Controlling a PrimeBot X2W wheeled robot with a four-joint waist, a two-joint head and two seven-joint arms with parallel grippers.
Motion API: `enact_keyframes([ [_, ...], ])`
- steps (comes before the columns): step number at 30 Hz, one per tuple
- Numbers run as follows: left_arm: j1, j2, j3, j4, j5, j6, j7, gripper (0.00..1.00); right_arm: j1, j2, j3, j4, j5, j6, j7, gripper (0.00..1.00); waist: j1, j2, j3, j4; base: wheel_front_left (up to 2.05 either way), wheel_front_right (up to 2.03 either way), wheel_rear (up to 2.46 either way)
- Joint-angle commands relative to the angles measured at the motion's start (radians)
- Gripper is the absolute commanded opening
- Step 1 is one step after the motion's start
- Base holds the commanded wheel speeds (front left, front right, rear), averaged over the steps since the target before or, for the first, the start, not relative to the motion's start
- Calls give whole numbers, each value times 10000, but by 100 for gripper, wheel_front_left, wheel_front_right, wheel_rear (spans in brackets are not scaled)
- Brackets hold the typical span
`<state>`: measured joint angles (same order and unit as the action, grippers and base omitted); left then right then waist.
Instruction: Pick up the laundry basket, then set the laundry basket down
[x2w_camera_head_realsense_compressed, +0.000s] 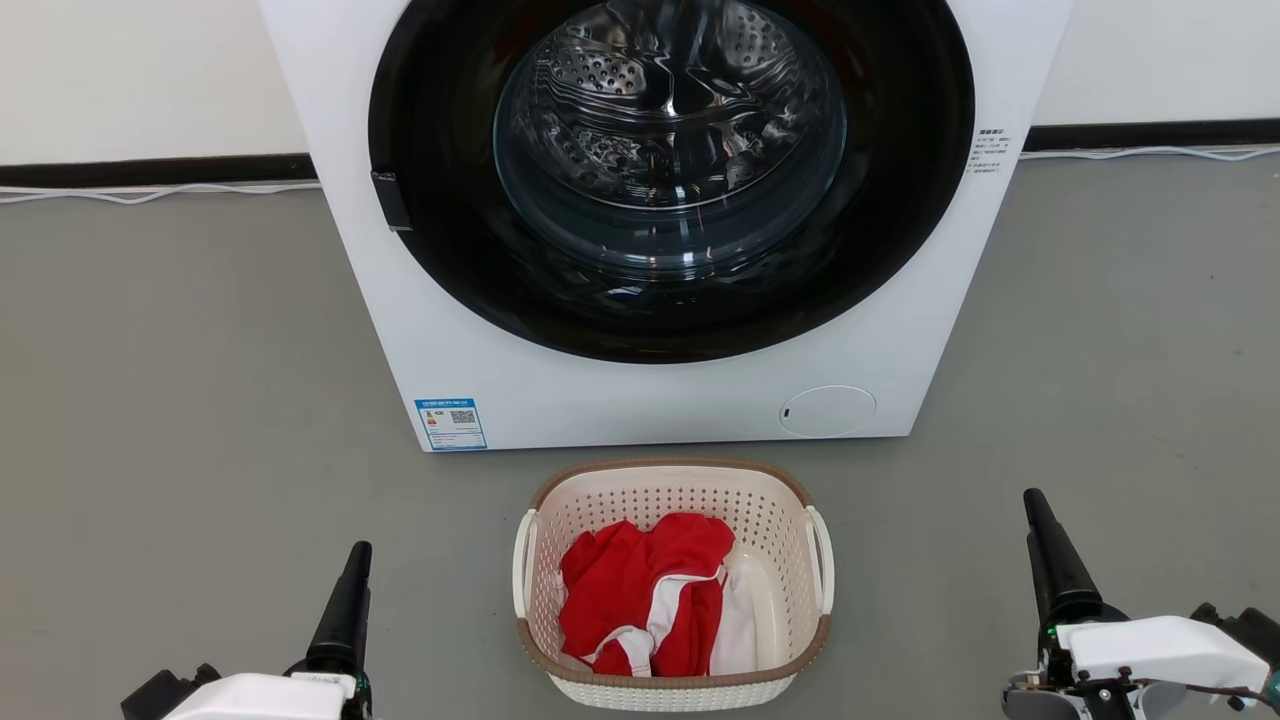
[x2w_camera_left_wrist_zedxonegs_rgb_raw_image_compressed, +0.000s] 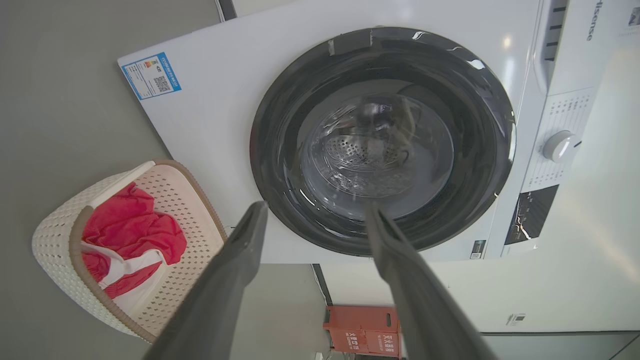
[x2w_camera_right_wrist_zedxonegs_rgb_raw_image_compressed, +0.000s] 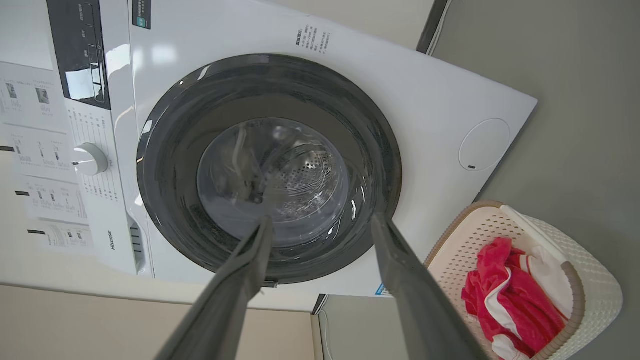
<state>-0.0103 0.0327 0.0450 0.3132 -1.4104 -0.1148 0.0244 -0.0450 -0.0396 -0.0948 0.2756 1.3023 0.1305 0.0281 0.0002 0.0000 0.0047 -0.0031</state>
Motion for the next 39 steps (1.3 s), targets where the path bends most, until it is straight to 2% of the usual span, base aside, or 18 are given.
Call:
enact_keyframes([
  [1,-306,80,29,-238,318,19,-112,100,-192,-84,97,-335,-404,1,-148,100,-2,0,0,-4,0,0,0],
  [39,-146,117,-97,-274,5842,162,-1196,100,-247,-354,472,-79,-6127,1,-1233,100,-2,0,42,-78,0,0,0],
])
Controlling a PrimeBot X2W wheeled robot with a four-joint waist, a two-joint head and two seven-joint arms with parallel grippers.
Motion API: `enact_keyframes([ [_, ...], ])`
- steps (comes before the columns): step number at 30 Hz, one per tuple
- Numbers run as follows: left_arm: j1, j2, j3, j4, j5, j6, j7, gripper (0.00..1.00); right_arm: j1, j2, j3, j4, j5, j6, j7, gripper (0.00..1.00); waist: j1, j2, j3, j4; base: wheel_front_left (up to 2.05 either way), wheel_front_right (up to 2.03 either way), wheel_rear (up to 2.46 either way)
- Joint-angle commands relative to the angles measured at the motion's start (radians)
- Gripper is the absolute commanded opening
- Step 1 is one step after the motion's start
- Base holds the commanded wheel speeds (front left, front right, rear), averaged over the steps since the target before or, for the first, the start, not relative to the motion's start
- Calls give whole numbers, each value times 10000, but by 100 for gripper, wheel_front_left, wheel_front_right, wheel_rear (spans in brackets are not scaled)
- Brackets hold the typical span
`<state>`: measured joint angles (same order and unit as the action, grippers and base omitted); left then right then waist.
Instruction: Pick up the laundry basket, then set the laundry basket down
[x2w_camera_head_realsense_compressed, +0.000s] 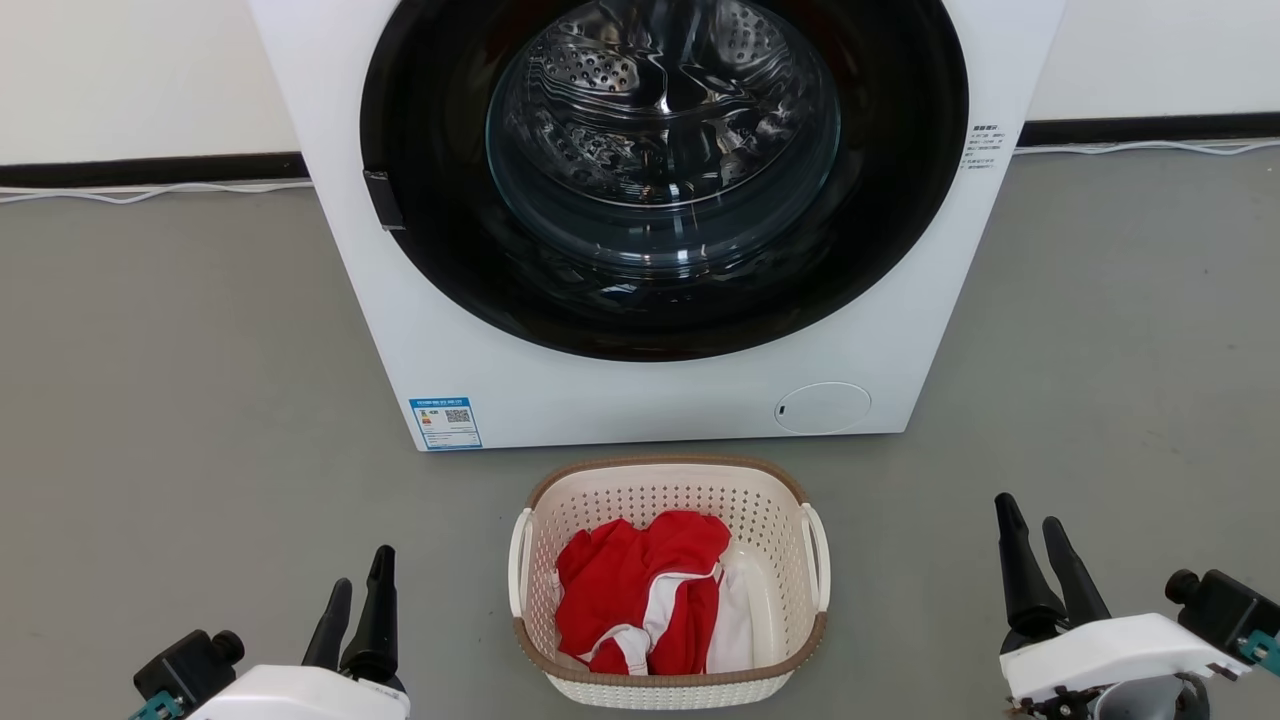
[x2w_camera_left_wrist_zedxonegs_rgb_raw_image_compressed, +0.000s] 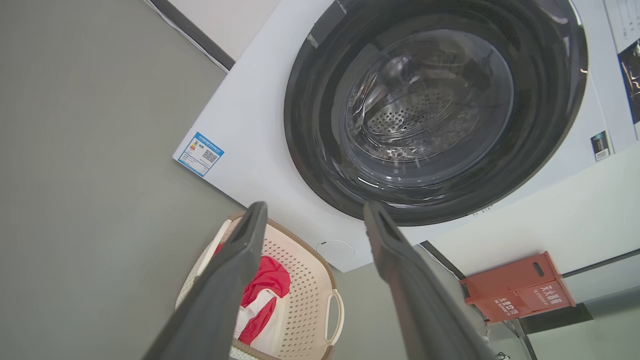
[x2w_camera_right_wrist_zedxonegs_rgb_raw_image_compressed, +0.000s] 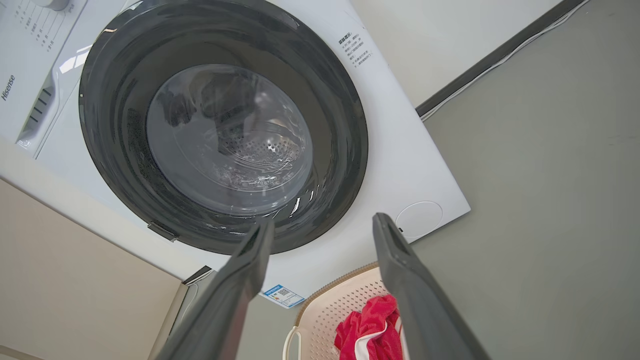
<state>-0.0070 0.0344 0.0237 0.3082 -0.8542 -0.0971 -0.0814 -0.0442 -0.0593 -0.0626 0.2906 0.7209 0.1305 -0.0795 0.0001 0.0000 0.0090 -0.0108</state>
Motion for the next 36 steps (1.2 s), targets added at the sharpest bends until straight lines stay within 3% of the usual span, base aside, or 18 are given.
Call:
enact_keyframes([
  [1,-174,101,116,-215,405,-14,-167,100,-253,-161,159,-217,-443,1,-186,100,-1,0,-1,-4,0,0,0],
  [36,-81,137,79,75,4718,37,-1195,100,-145,-145,416,44,-4900,2,-1214,100,-1,0,-29,-71,0,0,0],
])
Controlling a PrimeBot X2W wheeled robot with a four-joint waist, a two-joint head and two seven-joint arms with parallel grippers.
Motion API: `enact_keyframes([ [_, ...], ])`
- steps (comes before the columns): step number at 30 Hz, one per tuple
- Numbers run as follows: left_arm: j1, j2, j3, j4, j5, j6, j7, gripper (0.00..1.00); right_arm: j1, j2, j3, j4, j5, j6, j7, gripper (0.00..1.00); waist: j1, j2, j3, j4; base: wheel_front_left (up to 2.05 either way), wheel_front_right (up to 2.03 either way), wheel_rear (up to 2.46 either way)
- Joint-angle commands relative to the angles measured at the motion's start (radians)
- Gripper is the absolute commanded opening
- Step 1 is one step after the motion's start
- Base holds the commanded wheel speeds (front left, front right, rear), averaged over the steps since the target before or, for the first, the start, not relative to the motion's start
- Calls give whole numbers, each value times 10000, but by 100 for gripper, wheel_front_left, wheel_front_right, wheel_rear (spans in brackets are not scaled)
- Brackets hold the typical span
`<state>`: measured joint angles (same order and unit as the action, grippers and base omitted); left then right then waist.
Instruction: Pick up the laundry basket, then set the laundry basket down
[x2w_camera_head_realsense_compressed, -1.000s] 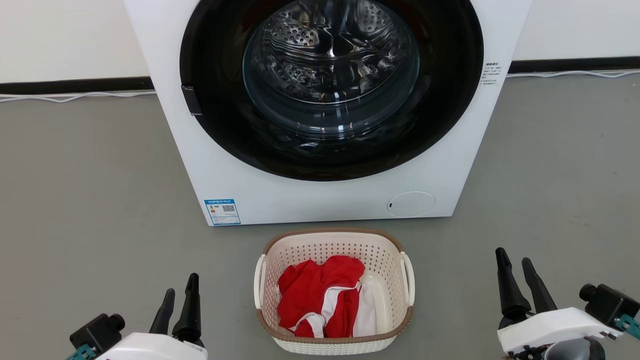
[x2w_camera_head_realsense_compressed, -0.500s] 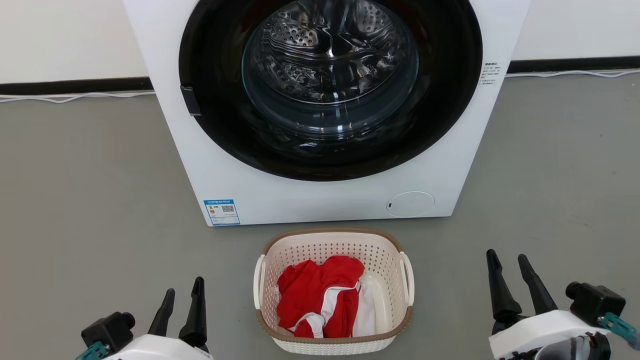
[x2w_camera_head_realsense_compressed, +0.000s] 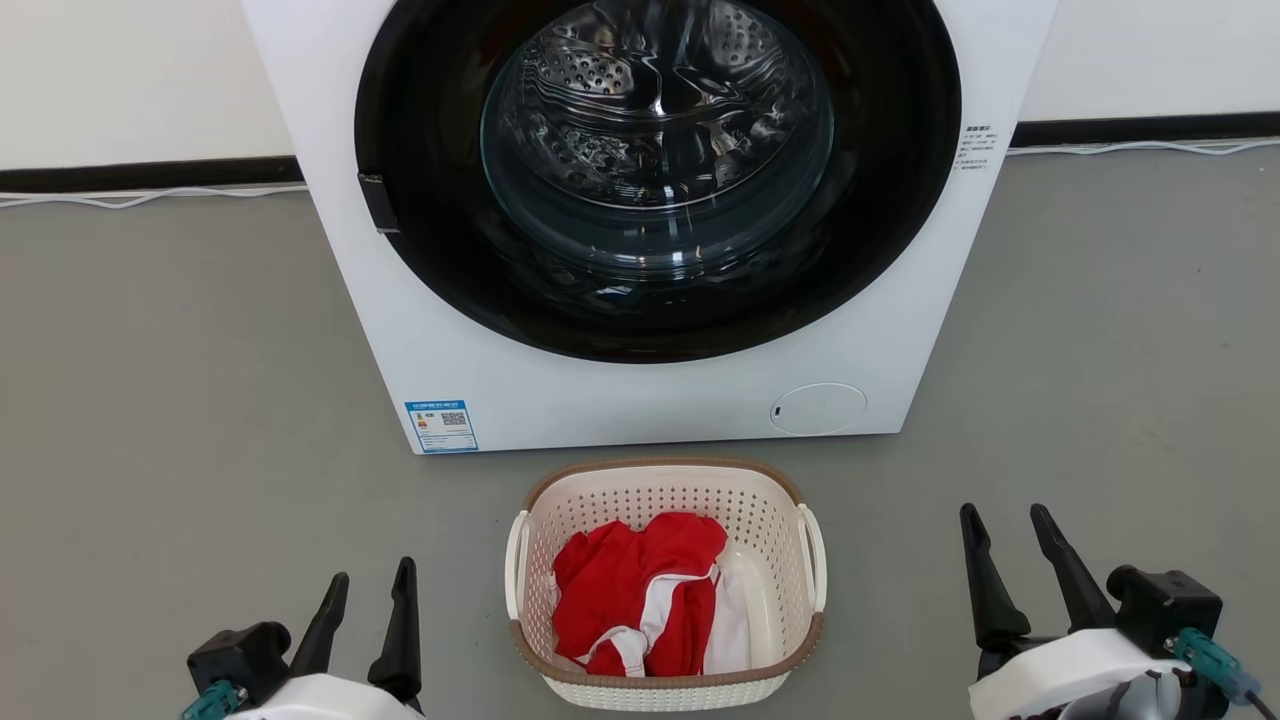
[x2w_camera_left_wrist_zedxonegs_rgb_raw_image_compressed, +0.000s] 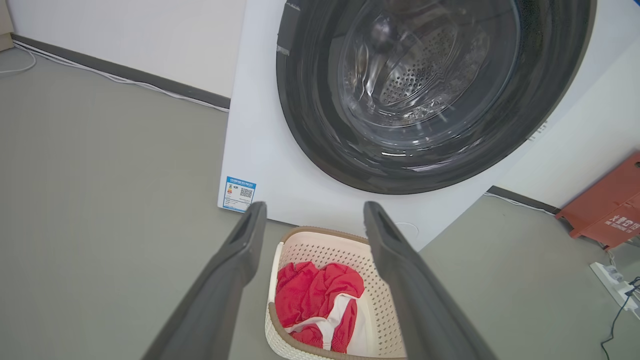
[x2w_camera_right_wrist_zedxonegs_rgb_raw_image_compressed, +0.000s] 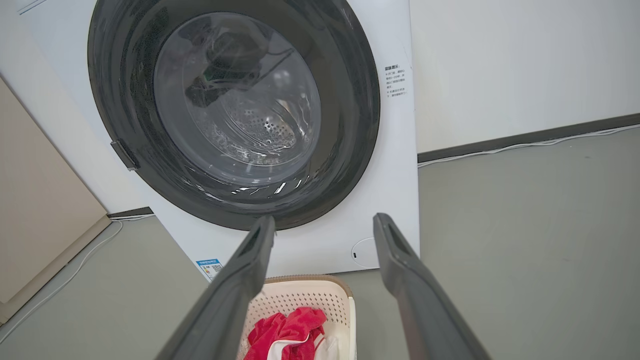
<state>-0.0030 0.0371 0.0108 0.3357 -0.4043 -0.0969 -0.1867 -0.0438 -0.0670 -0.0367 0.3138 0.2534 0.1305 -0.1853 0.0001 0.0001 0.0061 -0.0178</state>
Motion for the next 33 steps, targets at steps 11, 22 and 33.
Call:
enact_keyframes([
  [11,-76,121,209,-96,1463,74,-464,100,-131,-22,152,17,-1606,2,-477,100,-1,-1,-18,-43,0,0,0],
  [22,-57,131,153,-5,2562,133,-751,100,-127,-3,170,205,-2764,2,-764,100,-1,-1,16,-76,0,0,0],
  [33,-33,131,172,96,2494,130,-751,100,-158,69,22,555,-2481,2,-764,100,-1,-1,49,-107,0,0,0],
])
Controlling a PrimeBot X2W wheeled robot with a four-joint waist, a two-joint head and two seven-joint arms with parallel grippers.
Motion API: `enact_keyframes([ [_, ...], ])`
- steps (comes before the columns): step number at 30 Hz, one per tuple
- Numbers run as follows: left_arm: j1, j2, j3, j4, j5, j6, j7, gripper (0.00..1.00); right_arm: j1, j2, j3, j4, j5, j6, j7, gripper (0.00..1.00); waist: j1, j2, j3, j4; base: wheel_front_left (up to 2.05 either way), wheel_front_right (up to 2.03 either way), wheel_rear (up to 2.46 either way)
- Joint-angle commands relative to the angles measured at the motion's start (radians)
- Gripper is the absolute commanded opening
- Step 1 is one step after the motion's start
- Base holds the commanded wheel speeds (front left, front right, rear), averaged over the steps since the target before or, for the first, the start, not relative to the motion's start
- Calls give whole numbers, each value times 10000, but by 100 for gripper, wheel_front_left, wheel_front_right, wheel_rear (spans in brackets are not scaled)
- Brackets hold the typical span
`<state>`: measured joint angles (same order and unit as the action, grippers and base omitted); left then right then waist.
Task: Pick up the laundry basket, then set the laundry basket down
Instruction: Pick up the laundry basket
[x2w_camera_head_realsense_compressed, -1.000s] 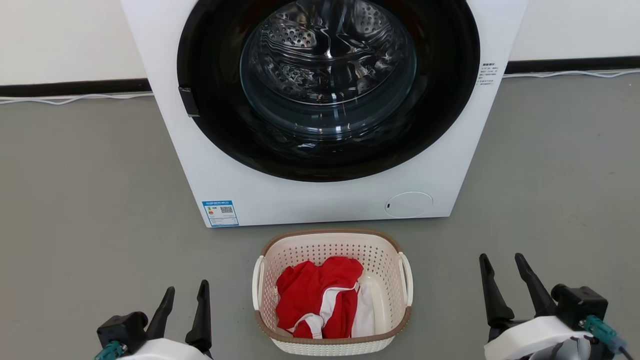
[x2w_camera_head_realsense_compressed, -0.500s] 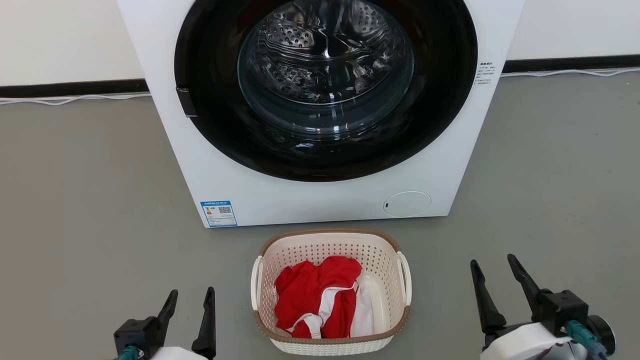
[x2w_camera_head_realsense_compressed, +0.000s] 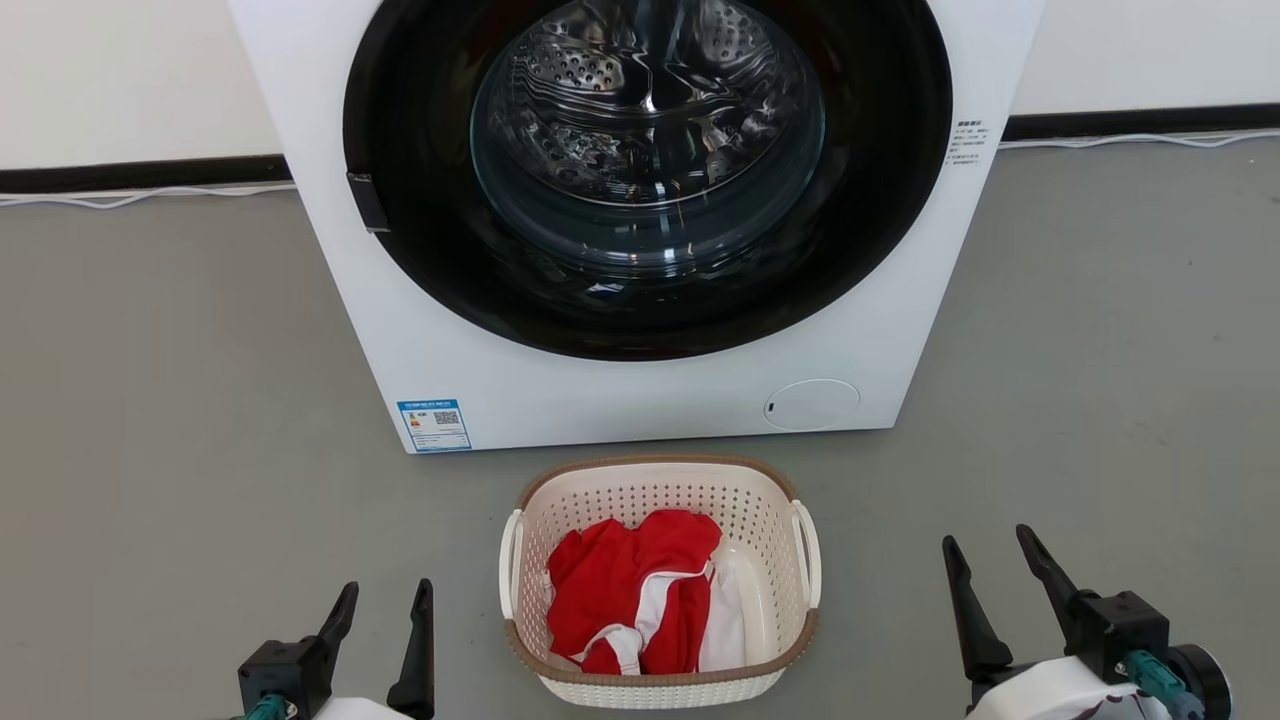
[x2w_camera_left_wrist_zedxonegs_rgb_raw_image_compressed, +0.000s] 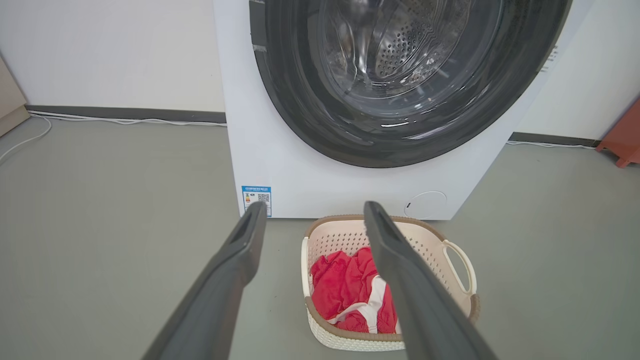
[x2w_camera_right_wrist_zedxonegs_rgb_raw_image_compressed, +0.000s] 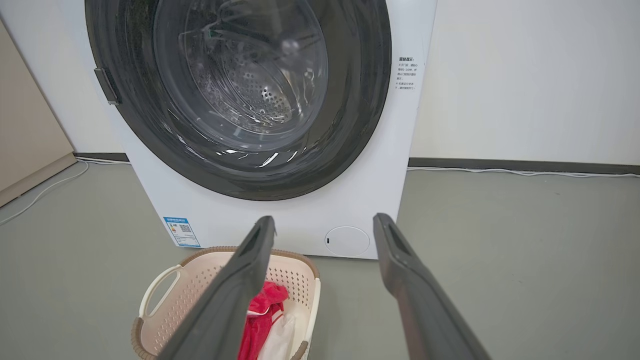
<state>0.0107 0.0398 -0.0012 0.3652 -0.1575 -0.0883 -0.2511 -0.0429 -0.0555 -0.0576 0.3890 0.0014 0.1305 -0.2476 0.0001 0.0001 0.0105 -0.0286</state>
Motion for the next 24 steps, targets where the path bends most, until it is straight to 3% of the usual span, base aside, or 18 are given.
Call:
enact_keyframes([
  [1,-172,104,293,-195,23,43,-107,100,-169,-43,227,-176,37,2,-141,100,0,-1,11,0,0,0,0],
  [14,-377,104,246,-113,3,77,-107,100,-396,-22,15,41,-169,2,-141,100,0,-1,403,5,0,0,0],
  [24,-1474,104,221,727,95,198,-107,100,-1639,37,-338,1441,-477,2,-77,100,0,-1,1818,5,0,0,0],
])
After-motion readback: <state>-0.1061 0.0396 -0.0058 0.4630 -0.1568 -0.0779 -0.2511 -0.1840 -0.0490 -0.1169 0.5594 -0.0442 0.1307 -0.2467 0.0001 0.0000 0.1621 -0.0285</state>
